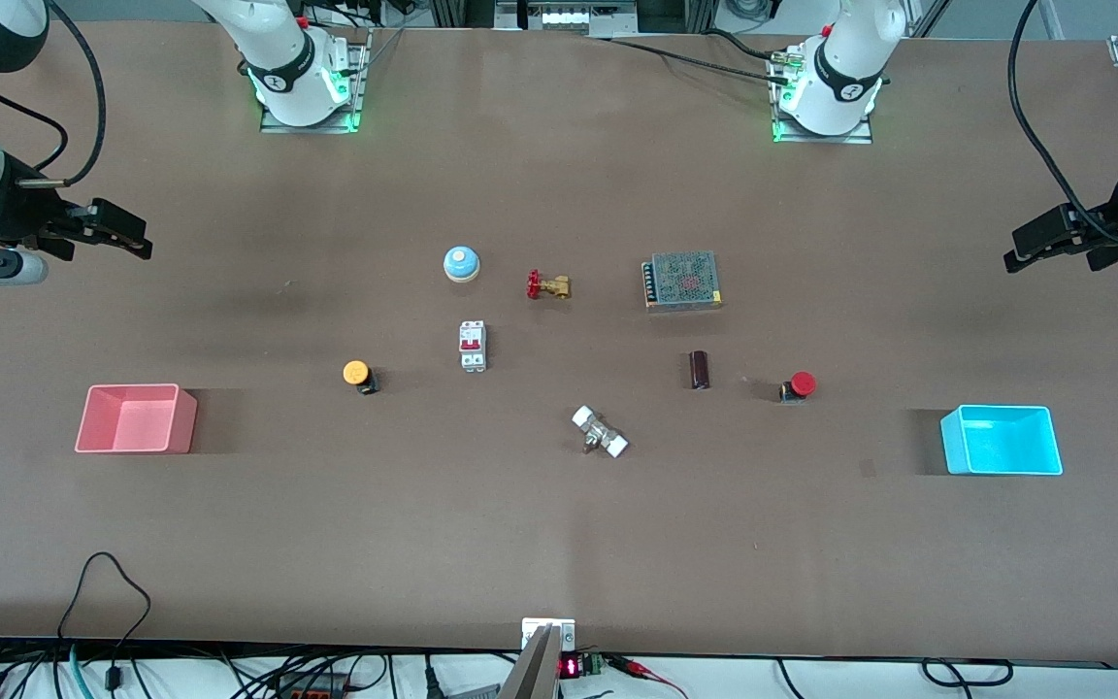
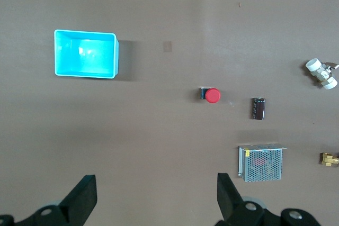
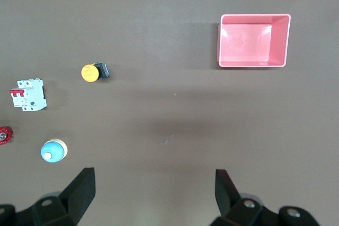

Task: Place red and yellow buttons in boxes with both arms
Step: 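Move the left gripper over the red button while the right gripper reaches the yellow button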

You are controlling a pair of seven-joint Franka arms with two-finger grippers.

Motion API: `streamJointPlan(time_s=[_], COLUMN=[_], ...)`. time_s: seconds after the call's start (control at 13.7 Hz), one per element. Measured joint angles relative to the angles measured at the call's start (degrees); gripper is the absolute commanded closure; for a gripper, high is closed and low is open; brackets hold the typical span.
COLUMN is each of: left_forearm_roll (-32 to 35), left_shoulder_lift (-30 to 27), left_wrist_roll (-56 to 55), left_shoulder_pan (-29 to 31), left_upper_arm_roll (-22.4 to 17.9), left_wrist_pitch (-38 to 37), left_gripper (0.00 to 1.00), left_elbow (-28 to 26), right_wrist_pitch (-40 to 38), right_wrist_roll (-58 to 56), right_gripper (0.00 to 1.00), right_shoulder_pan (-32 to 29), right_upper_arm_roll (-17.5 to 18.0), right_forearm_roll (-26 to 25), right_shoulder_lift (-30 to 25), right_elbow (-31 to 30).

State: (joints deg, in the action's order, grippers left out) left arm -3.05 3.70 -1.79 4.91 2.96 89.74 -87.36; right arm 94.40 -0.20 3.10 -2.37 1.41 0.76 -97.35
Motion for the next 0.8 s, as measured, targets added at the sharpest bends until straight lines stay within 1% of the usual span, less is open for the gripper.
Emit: streamJointPlan(time_s=[0.29,0.44,0.66,0.8], left_forearm_roll=[0.0,-0.1,-0.1,-0.1], left_shoulder_lift=[0.3,2.0,6.2,10.6], left_wrist_roll=[0.0,0.0,0.0,0.0], left_shoulder_pan=[-0.3,-1.1,-2.8,-3.3], left_upper_arm_roll=[0.4,1.1,1.9,2.0], left_wrist_pitch=[0.0,0.1,0.9,1.4], left_gripper=[0.0,0.0,0.0,0.0], left_elbow=[0.0,-0.1,-0.2,-0.3], right_wrist_pitch=[0.0,0.0,-0.1,-0.1], right_wrist_roll=[0.0,0.0,0.0,0.0], right_gripper=[0.0,0.0,0.0,0.0], right_shoulder_pan=[0.0,0.0,0.0,0.0], right_upper_arm_roll=[0.0,0.0,0.0,0.0], right_forearm_roll=[0.0,0.0,0.0,0.0], right_shoulder_lift=[0.0,0.0,0.0,0.0], right_elbow=[0.0,0.0,-0.2,-0.3])
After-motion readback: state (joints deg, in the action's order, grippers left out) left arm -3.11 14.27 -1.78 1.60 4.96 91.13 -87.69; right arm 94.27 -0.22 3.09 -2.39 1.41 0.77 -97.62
